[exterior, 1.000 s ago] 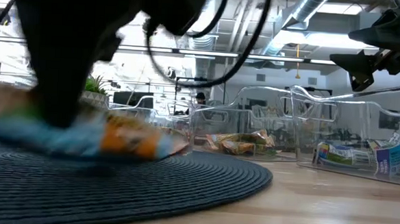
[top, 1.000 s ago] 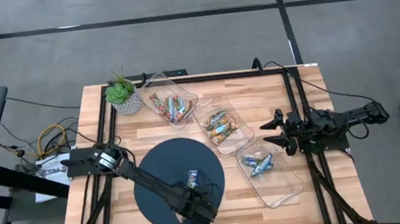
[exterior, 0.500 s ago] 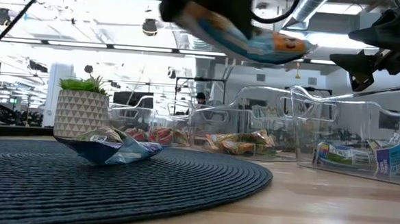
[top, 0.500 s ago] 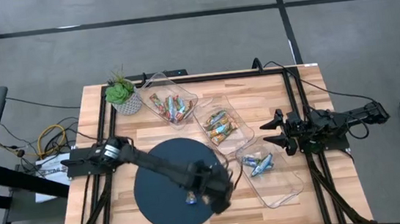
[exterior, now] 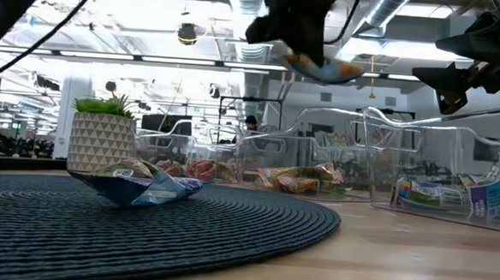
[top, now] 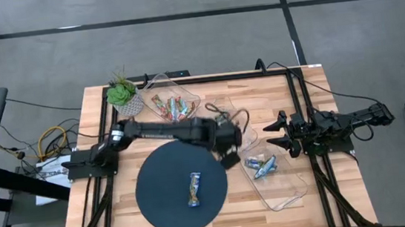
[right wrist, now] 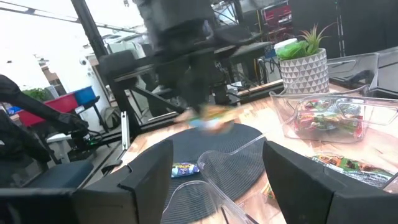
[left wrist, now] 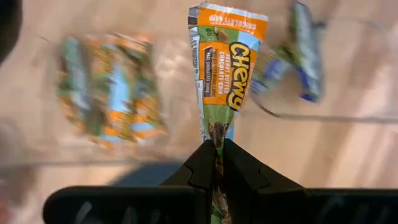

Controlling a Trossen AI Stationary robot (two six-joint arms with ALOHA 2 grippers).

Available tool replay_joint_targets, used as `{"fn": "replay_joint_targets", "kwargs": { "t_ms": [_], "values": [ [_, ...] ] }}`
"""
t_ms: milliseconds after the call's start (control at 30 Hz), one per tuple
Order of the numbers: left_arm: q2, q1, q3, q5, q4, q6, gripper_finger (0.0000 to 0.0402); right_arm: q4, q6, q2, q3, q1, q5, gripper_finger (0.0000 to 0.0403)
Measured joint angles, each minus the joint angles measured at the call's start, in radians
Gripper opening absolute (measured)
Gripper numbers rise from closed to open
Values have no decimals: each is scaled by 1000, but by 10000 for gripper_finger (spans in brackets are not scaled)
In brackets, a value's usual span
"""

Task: Pick and place Granola Bars by type
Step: Put the yellow granola bar into the middle transparent bin

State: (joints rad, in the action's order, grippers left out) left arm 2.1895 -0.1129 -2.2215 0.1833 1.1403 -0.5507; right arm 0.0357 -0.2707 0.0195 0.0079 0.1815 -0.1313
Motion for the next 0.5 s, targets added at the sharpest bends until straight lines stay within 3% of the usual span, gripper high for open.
{"fn": "replay_joint_targets", "kwargs": {
  "t_ms": [500],
  "values": [
    [9,260,0,27,-59,255,18,0,0,0,0,0,0,244]
  ]
}}
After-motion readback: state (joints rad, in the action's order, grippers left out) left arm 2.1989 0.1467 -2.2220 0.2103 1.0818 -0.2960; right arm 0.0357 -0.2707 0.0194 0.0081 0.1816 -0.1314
